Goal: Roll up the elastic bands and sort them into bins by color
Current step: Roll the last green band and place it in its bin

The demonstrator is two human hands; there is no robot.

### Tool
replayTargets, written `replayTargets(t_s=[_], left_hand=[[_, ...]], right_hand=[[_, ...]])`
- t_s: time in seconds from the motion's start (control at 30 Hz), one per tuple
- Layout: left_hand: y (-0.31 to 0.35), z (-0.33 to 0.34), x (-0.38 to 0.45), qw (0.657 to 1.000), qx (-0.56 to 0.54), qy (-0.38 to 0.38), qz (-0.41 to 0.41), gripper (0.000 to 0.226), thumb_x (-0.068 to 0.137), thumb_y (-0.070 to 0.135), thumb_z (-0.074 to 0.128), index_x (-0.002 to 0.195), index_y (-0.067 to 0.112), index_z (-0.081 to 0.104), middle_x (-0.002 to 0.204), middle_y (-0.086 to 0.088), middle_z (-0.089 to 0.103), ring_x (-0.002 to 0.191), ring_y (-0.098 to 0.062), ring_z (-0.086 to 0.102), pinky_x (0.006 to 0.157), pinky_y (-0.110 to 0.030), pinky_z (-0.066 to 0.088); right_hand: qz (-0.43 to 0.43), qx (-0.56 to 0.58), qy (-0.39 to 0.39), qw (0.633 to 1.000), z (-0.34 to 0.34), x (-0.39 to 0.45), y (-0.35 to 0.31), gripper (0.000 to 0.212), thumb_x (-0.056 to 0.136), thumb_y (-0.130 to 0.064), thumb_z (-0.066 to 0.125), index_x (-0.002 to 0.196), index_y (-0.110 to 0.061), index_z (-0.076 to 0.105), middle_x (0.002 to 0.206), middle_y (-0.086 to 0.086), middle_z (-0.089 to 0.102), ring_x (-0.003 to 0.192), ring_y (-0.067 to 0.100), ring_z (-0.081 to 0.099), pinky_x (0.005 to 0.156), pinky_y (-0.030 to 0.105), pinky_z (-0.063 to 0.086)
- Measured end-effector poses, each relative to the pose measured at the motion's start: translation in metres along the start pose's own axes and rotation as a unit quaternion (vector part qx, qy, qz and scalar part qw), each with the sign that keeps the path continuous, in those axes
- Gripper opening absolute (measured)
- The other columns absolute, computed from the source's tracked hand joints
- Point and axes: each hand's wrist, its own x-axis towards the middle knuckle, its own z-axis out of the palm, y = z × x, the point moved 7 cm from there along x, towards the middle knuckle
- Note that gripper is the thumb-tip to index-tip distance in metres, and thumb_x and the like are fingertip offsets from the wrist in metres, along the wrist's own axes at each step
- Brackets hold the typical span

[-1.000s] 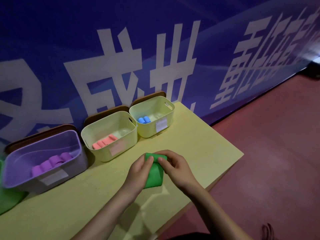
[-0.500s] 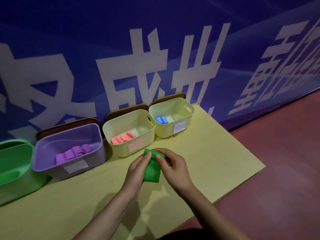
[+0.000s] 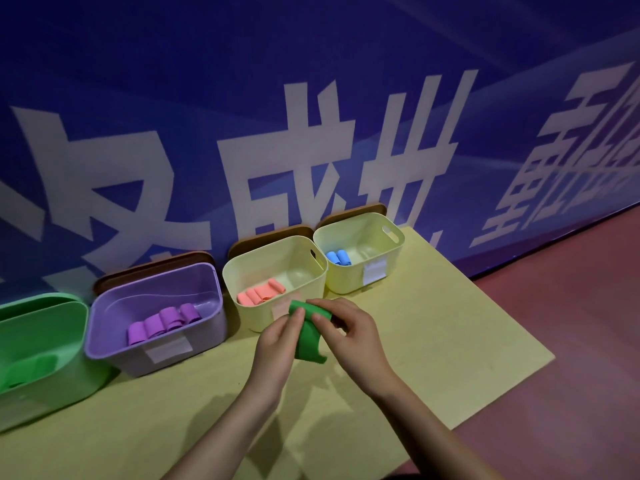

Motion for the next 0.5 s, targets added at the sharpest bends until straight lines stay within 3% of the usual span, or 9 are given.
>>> replayTargets(t_s=[0.17, 0.37, 0.5], left_hand=[[-0.001, 0.009, -0.002, 1.000, 0.003, -0.009, 0.000, 0.024, 0.095, 0.025, 0.054, 0.084, 0.015, 0.071, 0.083, -0.007, 0.067, 0.078, -0.015, 0.058, 0.071, -0.030, 0.042], [-0.009, 0.017, -0.005, 0.999, 0.020, -0.015, -0.037, 0.024, 0.094, 0.022, 0.055, 0.078, 0.014, 0.071, 0.075, -0.006, 0.063, 0.073, -0.017, 0.055, 0.064, -0.029, 0.039], [-0.016, 0.022, -0.014, 0.995, -0.025, -0.006, -0.091, 0.022, 0.096, 0.023, 0.050, 0.081, 0.018, 0.065, 0.069, -0.003, 0.053, 0.065, -0.017, 0.047, 0.055, -0.026, 0.034]], right_hand=[[-0.015, -0.002, 0.016, 1.000, -0.012, -0.003, 0.002, 0.031, 0.085, -0.010, 0.067, 0.105, -0.032, 0.073, 0.087, -0.006, 0.067, 0.081, 0.010, 0.059, 0.073, 0.015, 0.045], [-0.087, -0.096, 0.029, 0.991, -0.022, -0.015, 0.003, 0.029, 0.087, -0.013, 0.062, 0.113, -0.020, 0.072, 0.087, -0.006, 0.064, 0.083, 0.006, 0.060, 0.075, 0.018, 0.048], [-0.083, -0.100, 0.006, 0.991, -0.025, -0.013, 0.004, 0.028, 0.087, -0.012, 0.061, 0.112, -0.019, 0.072, 0.090, -0.008, 0.062, 0.085, 0.004, 0.059, 0.077, 0.015, 0.046]])
